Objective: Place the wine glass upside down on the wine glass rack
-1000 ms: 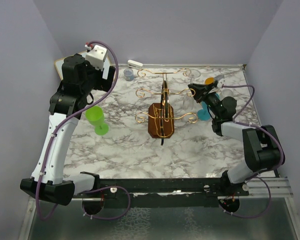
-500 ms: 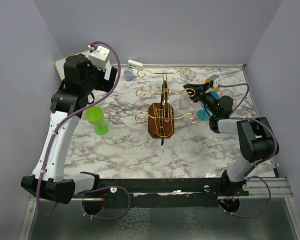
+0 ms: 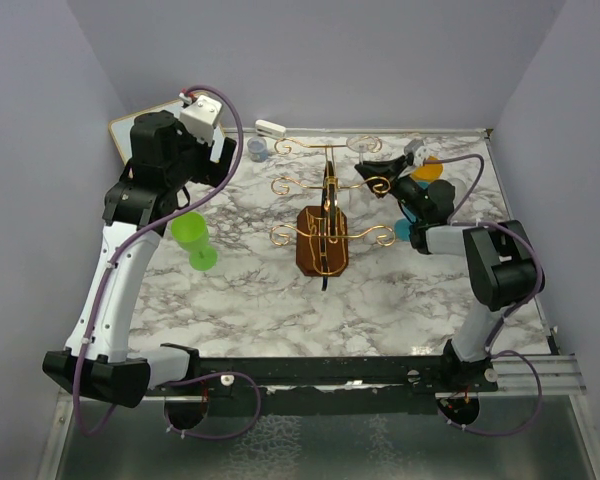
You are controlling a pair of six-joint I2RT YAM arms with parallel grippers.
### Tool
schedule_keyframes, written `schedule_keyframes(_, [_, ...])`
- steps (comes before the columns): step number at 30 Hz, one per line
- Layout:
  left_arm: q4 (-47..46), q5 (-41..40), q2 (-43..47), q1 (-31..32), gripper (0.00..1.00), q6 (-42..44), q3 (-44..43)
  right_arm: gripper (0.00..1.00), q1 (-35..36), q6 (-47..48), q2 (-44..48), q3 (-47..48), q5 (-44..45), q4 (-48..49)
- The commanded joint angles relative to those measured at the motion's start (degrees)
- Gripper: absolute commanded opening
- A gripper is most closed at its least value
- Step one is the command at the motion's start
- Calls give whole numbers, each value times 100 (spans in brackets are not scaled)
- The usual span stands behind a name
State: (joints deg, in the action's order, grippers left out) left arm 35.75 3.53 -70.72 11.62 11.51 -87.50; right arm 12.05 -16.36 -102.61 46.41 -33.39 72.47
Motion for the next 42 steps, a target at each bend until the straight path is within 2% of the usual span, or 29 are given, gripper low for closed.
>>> schedule_keyframes(1, [56,133,51,-31,97,87,54,1,64,-46,-157,280,124,31])
schedule_keyframes(23, [-27,43,32,-32,97,72,136,1,76,131,-36,151,1576,37])
schedule_keyframes(42, [-41,-6,21,-30,98,51,246,1,78,114,255,-450,1598,681])
